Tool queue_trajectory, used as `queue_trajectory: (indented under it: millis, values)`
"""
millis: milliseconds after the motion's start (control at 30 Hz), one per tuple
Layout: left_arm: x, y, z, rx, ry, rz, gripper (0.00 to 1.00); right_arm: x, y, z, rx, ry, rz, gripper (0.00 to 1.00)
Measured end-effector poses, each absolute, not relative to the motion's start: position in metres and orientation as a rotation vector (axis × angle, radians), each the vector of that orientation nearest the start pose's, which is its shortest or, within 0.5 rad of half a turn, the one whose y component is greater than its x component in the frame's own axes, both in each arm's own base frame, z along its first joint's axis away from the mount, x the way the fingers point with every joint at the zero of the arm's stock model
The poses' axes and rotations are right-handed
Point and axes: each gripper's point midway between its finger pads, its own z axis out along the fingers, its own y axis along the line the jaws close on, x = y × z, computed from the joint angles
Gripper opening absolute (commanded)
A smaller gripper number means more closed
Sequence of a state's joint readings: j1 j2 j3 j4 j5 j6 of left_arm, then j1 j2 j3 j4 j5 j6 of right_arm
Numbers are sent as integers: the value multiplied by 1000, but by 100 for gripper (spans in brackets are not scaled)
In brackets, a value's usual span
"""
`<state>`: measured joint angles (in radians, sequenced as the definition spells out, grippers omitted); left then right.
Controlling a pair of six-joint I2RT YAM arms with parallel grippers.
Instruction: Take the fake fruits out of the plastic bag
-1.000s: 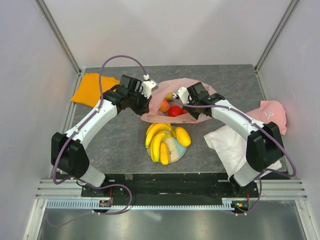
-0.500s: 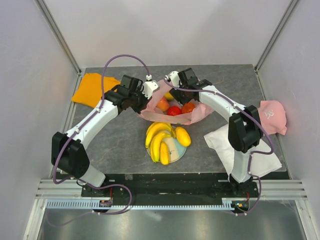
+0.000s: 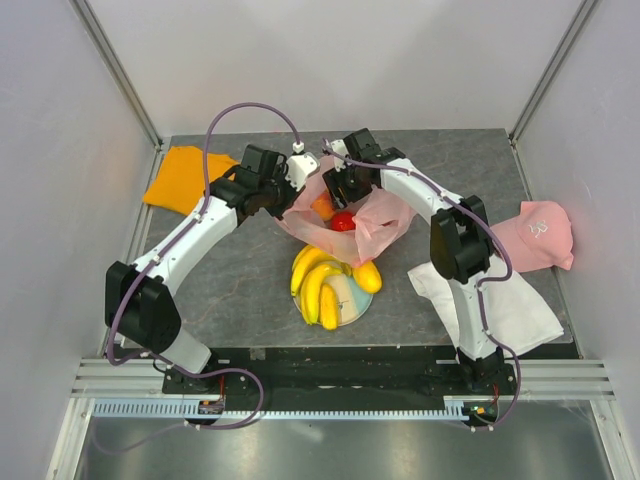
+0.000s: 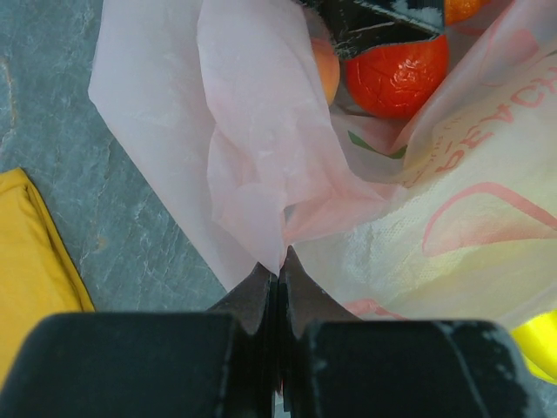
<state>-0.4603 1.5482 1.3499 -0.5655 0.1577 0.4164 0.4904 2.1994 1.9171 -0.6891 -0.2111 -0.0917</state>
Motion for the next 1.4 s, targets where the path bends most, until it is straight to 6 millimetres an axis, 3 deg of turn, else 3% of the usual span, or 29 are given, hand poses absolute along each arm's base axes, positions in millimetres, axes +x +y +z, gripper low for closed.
queue_trajectory:
  millis: [133,200,233,467,600,700,733,833,967,1067,1133,1300,1400]
  values:
    - [374,-199,192,1045,2074,-221,2,453,289,86,-782,2453,496,74]
    - [374,-202,194,1035,2073,-237,2,450,295,87,-776,2456,546,95]
    - [374,-203,195,1033,2071,-246,2,449,297,88,-769,2458,563,98]
    - [370,-211,198,1013,2079,-314,2,455,313,87,-727,2450,637,98]
    - [369,-214,200,1006,2078,-334,1,462,323,73,-714,2459,649,86]
    - [368,-214,202,1001,2083,-342,2,462,328,61,-711,2475,654,60]
    - [368,-214,202,999,2084,-343,2,462,329,61,-711,2476,658,47]
    - [368,-214,203,991,2090,-348,2,463,331,63,-725,2462,655,29]
    - [367,-215,201,974,2107,-358,2,463,328,64,-735,2456,655,26]
    - [370,-217,199,955,2121,-366,2,462,320,78,-733,2444,669,26]
    - [374,-219,200,943,2124,-370,2,461,312,98,-734,2424,685,26]
    - [386,-225,207,908,2113,-377,2,454,282,179,-743,2301,702,27]
    - [394,-228,214,887,2097,-375,2,436,265,222,-760,2231,727,27]
